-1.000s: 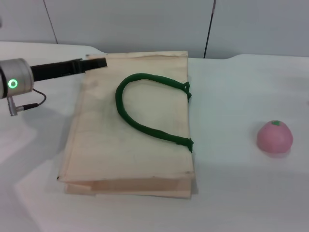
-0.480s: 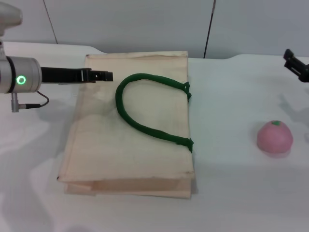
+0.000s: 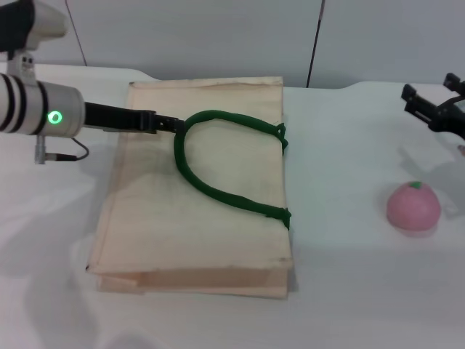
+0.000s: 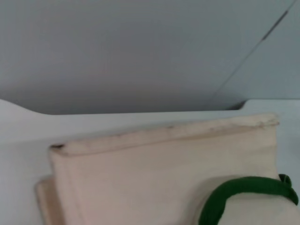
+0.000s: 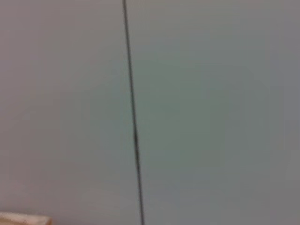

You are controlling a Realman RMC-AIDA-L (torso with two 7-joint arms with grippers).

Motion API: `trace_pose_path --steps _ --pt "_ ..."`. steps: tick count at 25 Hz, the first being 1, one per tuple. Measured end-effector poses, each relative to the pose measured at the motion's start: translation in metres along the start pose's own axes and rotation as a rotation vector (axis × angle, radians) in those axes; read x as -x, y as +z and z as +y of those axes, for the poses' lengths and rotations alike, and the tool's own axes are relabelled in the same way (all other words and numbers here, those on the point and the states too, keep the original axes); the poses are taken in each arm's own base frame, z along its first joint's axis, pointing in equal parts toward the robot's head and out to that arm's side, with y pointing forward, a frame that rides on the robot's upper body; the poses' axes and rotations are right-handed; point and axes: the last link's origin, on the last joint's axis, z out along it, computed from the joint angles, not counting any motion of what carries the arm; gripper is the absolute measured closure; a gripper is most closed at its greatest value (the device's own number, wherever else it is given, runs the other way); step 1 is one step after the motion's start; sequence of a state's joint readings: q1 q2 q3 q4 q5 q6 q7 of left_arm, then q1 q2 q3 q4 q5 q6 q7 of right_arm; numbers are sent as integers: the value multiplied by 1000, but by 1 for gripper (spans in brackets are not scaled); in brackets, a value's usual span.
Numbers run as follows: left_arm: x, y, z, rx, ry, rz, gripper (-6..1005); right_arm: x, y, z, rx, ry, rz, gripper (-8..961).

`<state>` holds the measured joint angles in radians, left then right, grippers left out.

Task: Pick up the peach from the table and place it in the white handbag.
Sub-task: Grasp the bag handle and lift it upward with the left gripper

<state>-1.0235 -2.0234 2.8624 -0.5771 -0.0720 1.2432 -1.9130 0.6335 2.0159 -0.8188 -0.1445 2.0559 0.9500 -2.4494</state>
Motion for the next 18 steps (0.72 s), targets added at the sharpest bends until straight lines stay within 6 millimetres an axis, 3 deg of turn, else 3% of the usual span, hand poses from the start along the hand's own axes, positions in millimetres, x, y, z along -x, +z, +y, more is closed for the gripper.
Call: trace_pose_path --steps 8,18 --pt "1 23 11 -31 58 -73 340 1 2 7 61 -10 15 104" --pt "1 30 11 -62 65 -84 343 2 1 7 68 -8 8 109"
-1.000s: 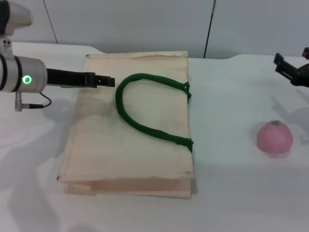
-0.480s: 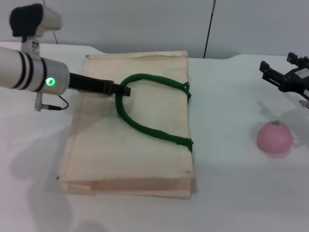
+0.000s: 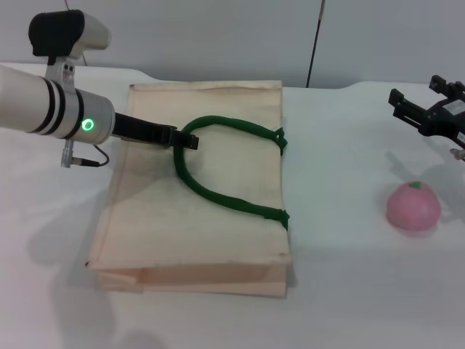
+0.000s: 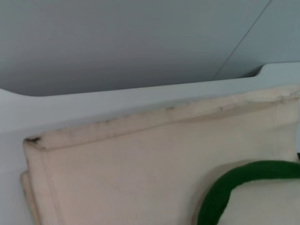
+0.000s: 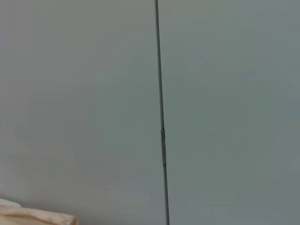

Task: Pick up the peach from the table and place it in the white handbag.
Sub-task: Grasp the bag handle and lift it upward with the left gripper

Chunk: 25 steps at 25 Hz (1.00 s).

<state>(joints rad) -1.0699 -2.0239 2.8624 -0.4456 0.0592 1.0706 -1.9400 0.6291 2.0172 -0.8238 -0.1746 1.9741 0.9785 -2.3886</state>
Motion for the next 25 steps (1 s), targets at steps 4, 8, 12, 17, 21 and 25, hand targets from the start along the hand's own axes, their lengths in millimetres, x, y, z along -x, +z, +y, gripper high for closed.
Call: trace_pose_path --steps 4,8,12,17,21,25 --pt "-1 2 1 -11 14 -8 345 0 1 1 2 0 -2 111" --pt "-2 2 1 -13 17 -9 346 2 2 1 4 -1 -4 112" --pt "-2 3 1 -15 15 -9 602 2 2 1 5 -1 -4 114" --pt "-3 5 2 -16 2 -10 664 3 2 2 11 1 -16 117" --pt "-3 7 1 -42 -8 -31 714 4 2 3 16 2 -23 119" --pt "-4 7 -1 -60 -28 -38 751 4 2 3 16 3 -24 121"
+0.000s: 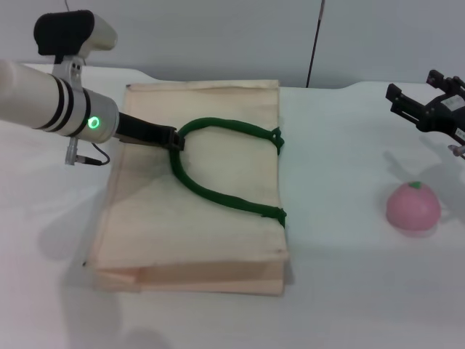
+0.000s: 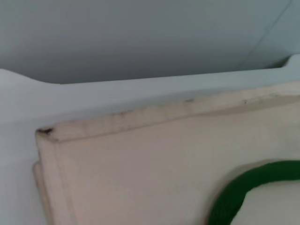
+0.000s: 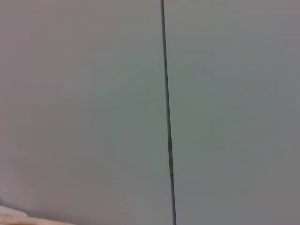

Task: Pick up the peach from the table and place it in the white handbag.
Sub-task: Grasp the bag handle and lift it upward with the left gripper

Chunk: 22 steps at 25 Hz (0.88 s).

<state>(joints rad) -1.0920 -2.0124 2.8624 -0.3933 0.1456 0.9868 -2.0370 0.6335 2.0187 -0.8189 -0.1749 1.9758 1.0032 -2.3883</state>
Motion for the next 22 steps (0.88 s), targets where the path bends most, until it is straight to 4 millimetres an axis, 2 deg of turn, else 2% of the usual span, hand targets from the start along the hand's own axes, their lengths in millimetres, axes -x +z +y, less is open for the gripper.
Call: trace_pose_path --steps 13,22 --pt "-2 0 -2 -16 -9 13 881 0 -1 0 -2 2 -2 127" --pt "-8 3 2 -3 1 69 882 -2 -3 -1 -9 7 0 131"
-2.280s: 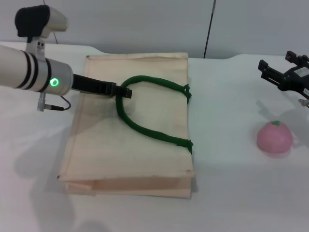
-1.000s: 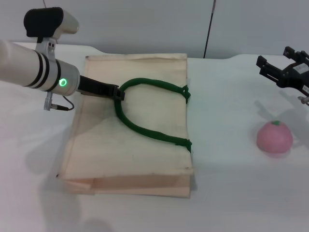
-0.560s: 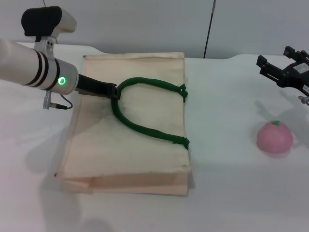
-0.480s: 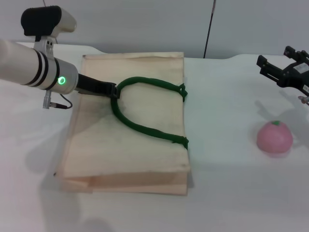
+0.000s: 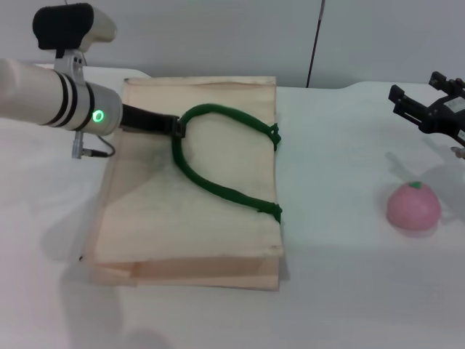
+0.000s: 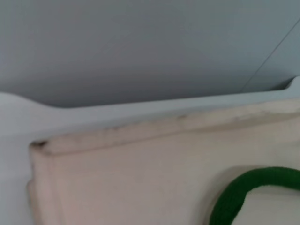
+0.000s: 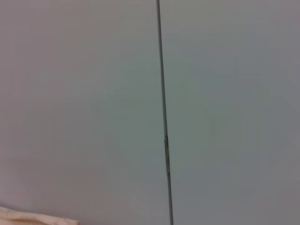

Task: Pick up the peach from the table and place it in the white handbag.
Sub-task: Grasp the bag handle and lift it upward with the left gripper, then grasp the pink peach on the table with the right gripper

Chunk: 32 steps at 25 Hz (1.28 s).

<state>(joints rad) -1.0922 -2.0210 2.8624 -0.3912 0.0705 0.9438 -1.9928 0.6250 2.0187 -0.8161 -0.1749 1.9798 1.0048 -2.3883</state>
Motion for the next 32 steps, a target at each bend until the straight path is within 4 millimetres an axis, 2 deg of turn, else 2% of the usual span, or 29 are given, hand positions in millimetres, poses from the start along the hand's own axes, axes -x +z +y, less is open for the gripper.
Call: trace_pose_path --steps 8,13,17,22,32 --pt "-6 -1 10 74 33 50 883 -3 -5 -4 -17 24 4 135" --pt "-11 -9 19 189 46 105 884 0 -8 -8 -21 44 -1 137" --pt "-13 -20 20 256 49 149 884 2 -12 -13 -5 61 6 139" --pt "-15 -37 21 337 57 208 885 12 -23 -22 102 72 65 142" --pt "-21 -77 24 507 81 322 886 19 -35 -14 324 -16 306 146"
